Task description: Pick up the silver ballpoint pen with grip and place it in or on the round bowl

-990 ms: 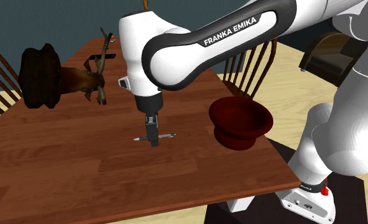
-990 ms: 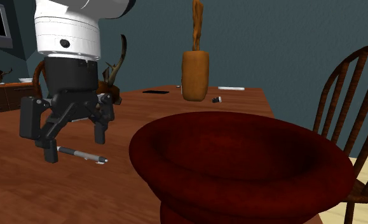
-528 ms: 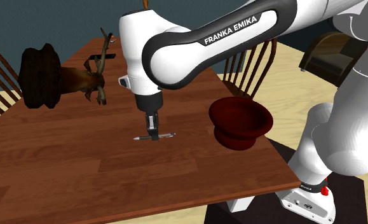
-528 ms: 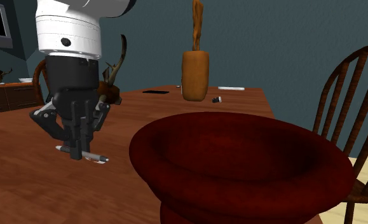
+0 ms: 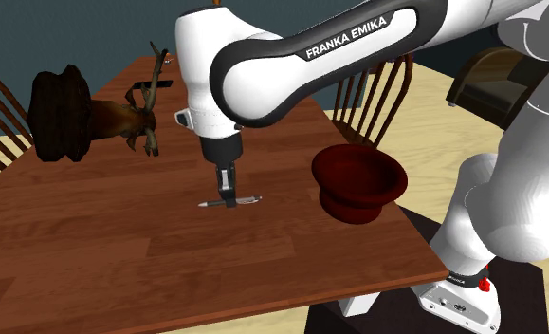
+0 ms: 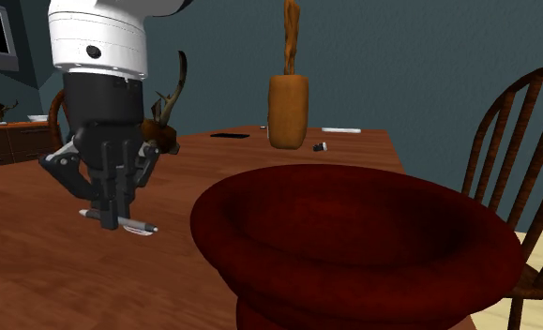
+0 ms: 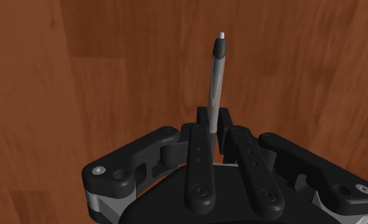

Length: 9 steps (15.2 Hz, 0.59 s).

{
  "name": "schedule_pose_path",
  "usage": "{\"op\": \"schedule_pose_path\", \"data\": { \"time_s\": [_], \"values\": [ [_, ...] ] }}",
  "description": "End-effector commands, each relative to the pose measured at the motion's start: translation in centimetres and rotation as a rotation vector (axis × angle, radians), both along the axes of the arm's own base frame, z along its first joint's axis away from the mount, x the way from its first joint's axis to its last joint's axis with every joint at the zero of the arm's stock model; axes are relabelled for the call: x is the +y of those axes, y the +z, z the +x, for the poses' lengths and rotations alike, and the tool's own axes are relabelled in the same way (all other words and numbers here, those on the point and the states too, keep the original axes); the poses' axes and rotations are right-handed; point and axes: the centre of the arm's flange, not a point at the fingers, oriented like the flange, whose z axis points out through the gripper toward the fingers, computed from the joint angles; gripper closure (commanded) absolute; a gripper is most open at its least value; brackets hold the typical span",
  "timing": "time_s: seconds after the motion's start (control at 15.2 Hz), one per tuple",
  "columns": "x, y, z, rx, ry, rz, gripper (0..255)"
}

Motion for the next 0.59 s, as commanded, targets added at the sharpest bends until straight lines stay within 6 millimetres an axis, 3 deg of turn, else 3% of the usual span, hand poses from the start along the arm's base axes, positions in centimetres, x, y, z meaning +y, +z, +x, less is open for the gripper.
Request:
{"op": "schedule_pose_path", "data": {
  "time_s": [0.0, 0.53],
  "values": [
    [0.0, 1.0, 0.0, 0.001, 0.000, 0.000, 255],
    [0.0, 5.2, 0.0, 0.001, 0.000, 0.000, 255]
  ]
}}
